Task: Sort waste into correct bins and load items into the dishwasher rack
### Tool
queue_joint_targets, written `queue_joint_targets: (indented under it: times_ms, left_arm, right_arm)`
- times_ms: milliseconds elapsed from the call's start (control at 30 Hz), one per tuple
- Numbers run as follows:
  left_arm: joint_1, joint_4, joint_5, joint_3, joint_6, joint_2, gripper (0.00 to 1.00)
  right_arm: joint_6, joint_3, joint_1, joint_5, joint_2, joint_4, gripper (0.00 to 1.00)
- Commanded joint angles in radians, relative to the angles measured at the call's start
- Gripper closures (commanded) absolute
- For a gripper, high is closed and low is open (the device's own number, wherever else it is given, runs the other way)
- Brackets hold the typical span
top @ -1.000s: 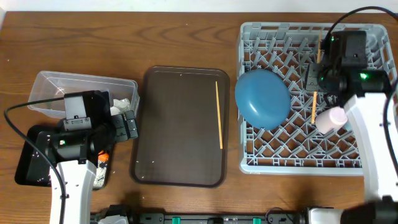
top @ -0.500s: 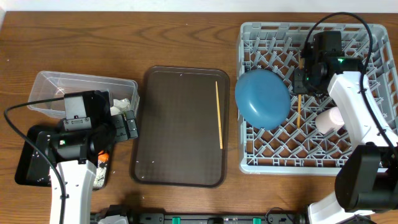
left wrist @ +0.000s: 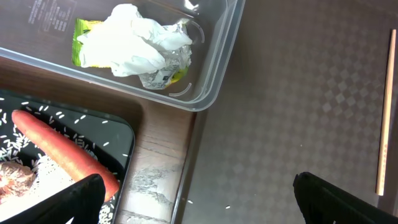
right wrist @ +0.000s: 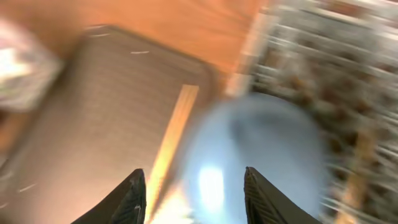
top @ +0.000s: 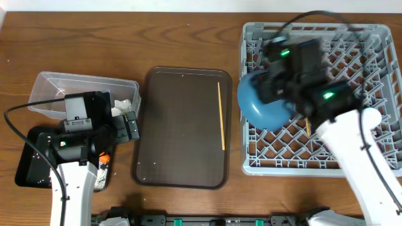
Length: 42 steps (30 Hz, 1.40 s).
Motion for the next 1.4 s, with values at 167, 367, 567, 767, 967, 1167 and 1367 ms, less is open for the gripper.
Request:
queue_joint_targets:
  times_ms: [167, 367, 567, 767, 967, 1167, 1367]
  left_arm:
    - [-0.004, -0.003, -0.012, 0.02, 0.01, -0.009, 0.02]
    - [-0.004, -0.003, -0.013, 0.02, 0.01, -0.009, 0.02]
    - [-0.004, -0.003, -0.013, 0.02, 0.01, -0.009, 0.02]
    - [-0.004, -0.003, -0.012, 0.02, 0.01, -0.009, 0.02]
    - [-0.004, -0.003, -0.013, 0.02, 0.01, -0.009, 0.02]
    - [-0.004, -0.003, -0.013, 0.02, 0.01, -0.009, 0.02]
    - [-0.004, -0.003, -0.013, 0.02, 0.01, -0.009, 0.02]
  right_arm:
    - [0.356, 0.0, 0.34, 0.343, 0.205, 0.049, 0.59]
    - [0.478, 0.0, 0.388, 0.444, 0.422, 0.161, 0.59]
    - [0.512, 0.0, 0.358, 0.415, 0.551, 0.208, 0.59]
    - [0.512, 0.0, 0.336, 0.425, 0.608, 0.206, 0.57]
    - [0.597, 0.0, 0.318, 0.409, 0.649, 0.172, 0.55]
    - [0.611, 0.0, 0.289, 0.34, 0.682, 0.169, 0.55]
    - [0.591, 0.0, 0.271, 0.239, 0.686, 0.198, 0.81]
